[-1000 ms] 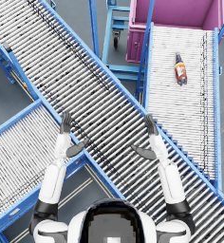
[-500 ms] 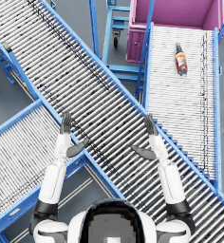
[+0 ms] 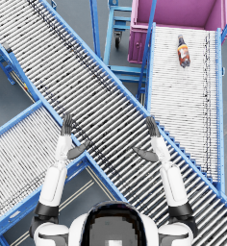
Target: Pick up the oil and place it on the left assembly line, put the cola on the right, and keep Sprite still
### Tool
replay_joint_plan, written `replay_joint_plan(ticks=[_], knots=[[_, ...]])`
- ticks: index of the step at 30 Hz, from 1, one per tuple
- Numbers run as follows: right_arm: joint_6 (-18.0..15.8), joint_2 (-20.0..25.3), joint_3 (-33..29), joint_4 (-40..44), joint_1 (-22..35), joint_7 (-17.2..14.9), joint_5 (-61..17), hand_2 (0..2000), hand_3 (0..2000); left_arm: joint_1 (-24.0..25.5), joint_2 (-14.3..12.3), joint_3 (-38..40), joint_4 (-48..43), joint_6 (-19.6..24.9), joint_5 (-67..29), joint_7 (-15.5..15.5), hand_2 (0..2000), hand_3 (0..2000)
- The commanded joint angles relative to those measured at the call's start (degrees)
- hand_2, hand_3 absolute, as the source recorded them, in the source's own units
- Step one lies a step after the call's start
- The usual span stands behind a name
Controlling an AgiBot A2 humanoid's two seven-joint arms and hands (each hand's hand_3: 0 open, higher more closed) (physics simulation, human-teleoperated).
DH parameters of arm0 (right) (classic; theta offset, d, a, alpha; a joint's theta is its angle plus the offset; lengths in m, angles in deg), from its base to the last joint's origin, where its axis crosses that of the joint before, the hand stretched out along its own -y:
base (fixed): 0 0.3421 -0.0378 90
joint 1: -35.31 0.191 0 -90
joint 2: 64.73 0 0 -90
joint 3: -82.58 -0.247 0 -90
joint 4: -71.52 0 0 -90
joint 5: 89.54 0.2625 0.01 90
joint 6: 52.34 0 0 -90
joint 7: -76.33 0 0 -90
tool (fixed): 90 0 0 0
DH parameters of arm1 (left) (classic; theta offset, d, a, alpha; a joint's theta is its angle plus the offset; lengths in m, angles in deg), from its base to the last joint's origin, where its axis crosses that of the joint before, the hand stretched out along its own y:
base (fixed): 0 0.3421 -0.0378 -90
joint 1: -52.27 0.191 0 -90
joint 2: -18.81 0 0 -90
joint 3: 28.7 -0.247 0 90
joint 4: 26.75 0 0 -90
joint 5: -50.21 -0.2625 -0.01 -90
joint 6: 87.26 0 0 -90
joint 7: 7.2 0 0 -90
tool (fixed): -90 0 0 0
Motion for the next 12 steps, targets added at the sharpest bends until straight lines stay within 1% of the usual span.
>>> replay_joint_plan(ticks=[1, 12], knots=[[0.00, 0.00, 0.00, 0.00, 0.00, 0.00, 0.00, 0, 0, 0.00, 0.00, 0.00, 0.00, 0.00, 0.00, 0.00, 0, 0], [0.00, 0.00, 0.00, 0.00, 0.00, 0.00, 0.00, 0, 0, 0.00, 0.00, 0.00, 0.00, 0.00, 0.00, 0.00, 0, 0]])
